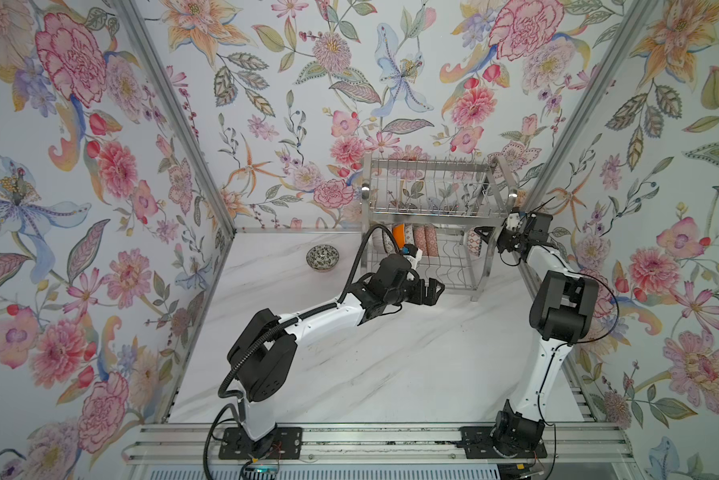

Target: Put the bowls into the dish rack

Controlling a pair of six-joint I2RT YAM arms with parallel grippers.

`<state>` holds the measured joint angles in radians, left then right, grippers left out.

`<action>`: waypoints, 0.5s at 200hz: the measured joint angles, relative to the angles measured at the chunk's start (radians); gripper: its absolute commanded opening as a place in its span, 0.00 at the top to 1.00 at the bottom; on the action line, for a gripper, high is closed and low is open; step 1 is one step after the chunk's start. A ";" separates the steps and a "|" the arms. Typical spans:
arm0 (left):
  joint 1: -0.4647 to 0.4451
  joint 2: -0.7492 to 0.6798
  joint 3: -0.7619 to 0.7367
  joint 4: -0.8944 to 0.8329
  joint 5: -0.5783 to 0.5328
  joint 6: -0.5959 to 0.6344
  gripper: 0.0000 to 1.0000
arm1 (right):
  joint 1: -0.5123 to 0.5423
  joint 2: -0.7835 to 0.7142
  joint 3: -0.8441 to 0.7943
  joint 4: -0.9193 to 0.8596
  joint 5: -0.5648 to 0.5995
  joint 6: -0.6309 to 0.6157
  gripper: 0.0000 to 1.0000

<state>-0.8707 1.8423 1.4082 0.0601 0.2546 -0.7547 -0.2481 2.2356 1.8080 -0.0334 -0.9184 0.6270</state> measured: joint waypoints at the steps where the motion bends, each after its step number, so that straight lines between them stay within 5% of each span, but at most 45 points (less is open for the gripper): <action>1: 0.000 0.000 0.000 0.000 0.000 0.000 0.01 | 0.000 0.000 0.000 0.002 -0.001 0.001 1.00; 100: 0.000 0.012 0.019 -0.019 0.000 0.008 0.01 | 0.023 0.061 0.032 0.212 -0.134 0.150 1.00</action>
<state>-0.8707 1.8545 1.4273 0.0410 0.2543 -0.7467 -0.2249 2.2967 1.8404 0.1791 -1.0527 0.7773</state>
